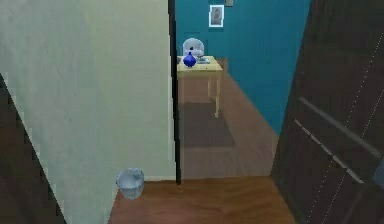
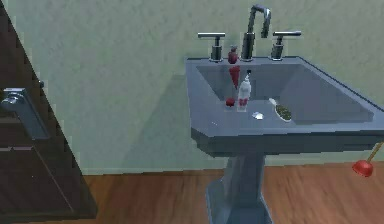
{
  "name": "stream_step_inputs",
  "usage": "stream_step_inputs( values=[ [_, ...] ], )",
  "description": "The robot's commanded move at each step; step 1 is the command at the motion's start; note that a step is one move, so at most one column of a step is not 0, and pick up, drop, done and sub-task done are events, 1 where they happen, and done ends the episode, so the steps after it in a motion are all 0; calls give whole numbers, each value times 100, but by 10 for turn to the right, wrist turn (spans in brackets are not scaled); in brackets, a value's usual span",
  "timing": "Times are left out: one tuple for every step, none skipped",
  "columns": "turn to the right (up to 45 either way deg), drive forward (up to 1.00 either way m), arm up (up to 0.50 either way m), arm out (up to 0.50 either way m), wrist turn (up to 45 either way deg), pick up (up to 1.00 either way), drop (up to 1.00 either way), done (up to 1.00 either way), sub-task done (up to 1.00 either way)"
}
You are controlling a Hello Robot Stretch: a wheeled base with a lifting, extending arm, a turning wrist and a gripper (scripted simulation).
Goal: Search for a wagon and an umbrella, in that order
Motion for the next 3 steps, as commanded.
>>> stream_step_inputs(
  values=[
    [180,0,0,0,0,0,0,0,0],
    [0,5,0,0,0,0,0,0,0],
    [330,0,0,0,0,0,0,0,0]
  ],
)
